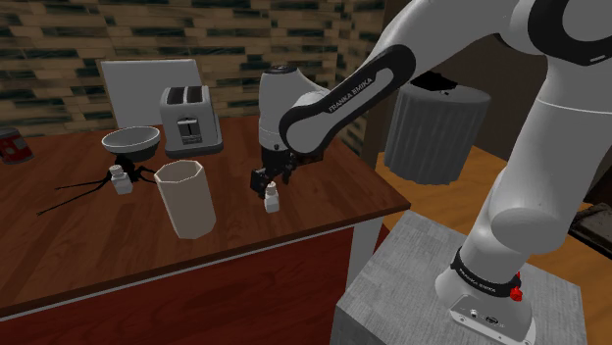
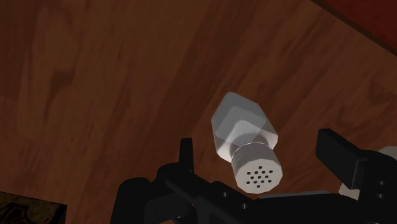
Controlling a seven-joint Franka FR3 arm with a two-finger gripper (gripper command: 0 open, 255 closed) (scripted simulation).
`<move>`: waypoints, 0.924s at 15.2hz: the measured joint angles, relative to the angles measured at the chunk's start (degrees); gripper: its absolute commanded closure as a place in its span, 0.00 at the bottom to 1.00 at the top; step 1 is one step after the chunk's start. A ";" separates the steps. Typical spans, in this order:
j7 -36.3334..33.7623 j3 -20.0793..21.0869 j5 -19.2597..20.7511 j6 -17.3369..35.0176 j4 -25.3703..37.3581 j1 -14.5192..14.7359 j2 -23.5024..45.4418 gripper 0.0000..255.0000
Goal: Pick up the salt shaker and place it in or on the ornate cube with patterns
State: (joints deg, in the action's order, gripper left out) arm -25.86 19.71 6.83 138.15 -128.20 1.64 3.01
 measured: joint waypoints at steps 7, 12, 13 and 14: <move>-0.01 0.00 0.01 0.04 -0.01 0.00 0.00 1.00; -0.01 0.00 0.02 0.05 -0.01 0.00 0.01 1.00; -0.01 0.00 0.01 0.05 -0.01 0.00 0.00 1.00; 0.12 0.01 -0.15 -0.31 0.13 -0.01 -0.22 1.00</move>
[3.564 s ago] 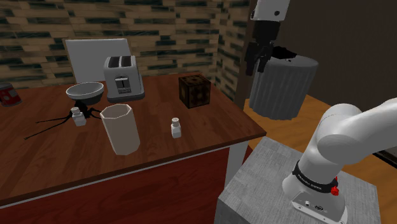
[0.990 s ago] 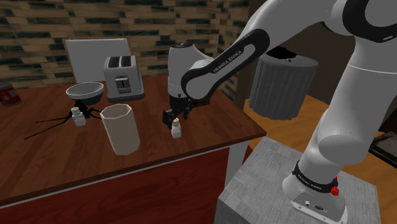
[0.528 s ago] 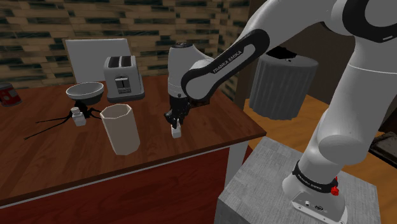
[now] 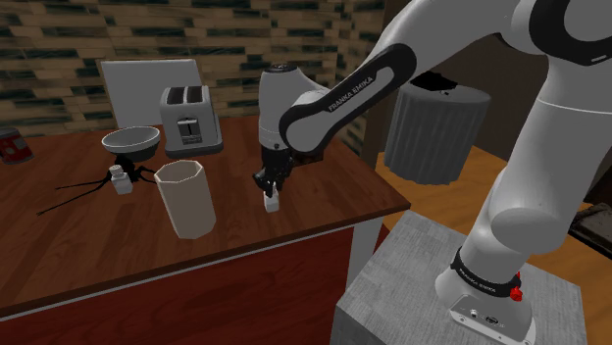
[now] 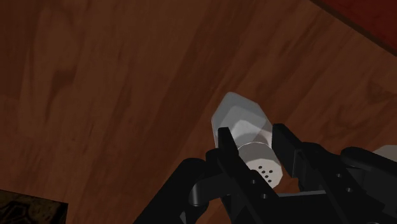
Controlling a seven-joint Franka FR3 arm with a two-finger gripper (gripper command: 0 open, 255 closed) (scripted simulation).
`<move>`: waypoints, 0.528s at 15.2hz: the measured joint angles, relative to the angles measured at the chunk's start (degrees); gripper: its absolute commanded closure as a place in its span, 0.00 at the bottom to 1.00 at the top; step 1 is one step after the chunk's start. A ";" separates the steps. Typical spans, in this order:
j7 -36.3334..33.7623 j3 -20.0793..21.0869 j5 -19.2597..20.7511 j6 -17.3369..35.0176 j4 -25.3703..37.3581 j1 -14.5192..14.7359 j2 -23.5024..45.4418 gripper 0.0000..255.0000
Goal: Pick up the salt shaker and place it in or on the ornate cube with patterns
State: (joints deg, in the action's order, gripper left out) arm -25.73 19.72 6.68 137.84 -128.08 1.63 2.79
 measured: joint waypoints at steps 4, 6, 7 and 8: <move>0.97 0.04 -1.15 -2.62 1.04 -0.08 -1.75 1.00; 1.39 0.04 -1.66 -3.89 1.56 -0.10 -2.58 1.00; 1.47 0.10 -1.87 -4.70 2.03 -0.05 -2.93 1.00; 1.73 0.06 -2.08 -5.50 2.56 -0.09 -3.23 1.00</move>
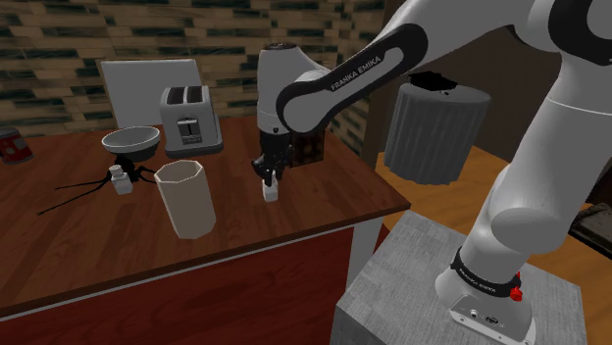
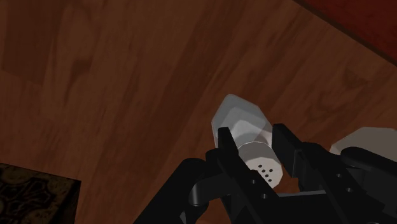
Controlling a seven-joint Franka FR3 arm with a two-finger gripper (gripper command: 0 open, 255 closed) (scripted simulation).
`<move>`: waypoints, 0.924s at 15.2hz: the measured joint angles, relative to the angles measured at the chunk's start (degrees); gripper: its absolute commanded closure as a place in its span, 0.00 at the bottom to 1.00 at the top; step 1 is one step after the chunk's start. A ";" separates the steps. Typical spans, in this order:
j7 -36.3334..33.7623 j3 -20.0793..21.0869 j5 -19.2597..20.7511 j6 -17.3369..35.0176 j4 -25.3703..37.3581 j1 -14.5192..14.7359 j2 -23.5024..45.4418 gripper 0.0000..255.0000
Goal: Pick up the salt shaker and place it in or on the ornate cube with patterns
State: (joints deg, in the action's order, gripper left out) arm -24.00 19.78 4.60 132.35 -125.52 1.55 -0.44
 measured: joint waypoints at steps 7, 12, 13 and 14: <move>1.17 -0.11 -1.34 -5.33 3.18 -0.02 -2.34 1.00; 1.74 -0.18 -2.04 -8.85 5.38 0.01 -3.76 1.00; 1.82 -0.20 -2.06 -9.67 6.20 0.00 -3.76 1.00; 2.08 -0.29 -2.24 -10.46 6.68 -0.05 -4.10 1.00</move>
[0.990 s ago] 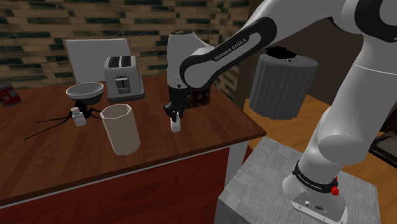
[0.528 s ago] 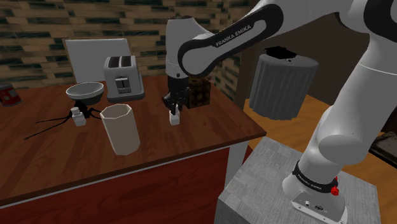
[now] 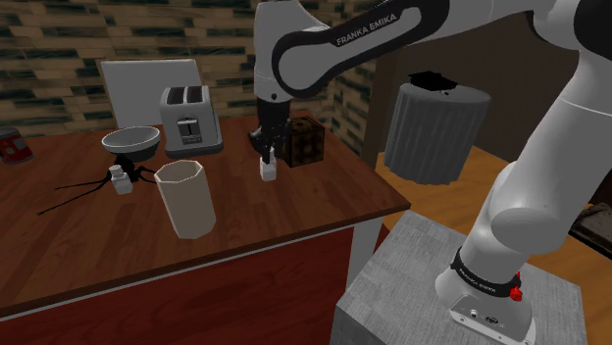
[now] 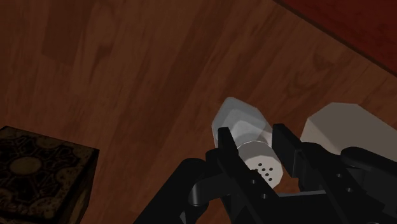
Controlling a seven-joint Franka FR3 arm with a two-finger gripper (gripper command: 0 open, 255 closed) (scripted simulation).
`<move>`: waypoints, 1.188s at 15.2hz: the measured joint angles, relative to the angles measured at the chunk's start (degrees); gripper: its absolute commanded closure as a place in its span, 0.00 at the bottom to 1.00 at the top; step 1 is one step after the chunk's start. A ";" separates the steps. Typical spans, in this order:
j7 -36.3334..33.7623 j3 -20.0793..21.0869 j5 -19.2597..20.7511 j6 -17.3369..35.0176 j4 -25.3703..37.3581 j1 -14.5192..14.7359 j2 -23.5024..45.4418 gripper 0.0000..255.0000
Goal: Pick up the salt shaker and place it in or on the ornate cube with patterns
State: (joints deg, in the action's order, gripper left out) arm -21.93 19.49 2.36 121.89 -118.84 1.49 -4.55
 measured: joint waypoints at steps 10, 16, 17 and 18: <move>0.84 -0.22 -0.77 -7.68 6.20 -0.04 -1.59 1.00; 1.11 -0.30 -0.91 -12.23 10.53 -0.07 -1.83 1.00; 1.15 -0.31 -0.97 -13.05 11.21 -0.07 -1.99 1.00; 1.21 -0.33 -0.97 -13.70 11.91 -0.09 -1.94 1.00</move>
State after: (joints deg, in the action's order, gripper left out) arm -20.72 19.16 1.39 108.18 -106.93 1.41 -6.48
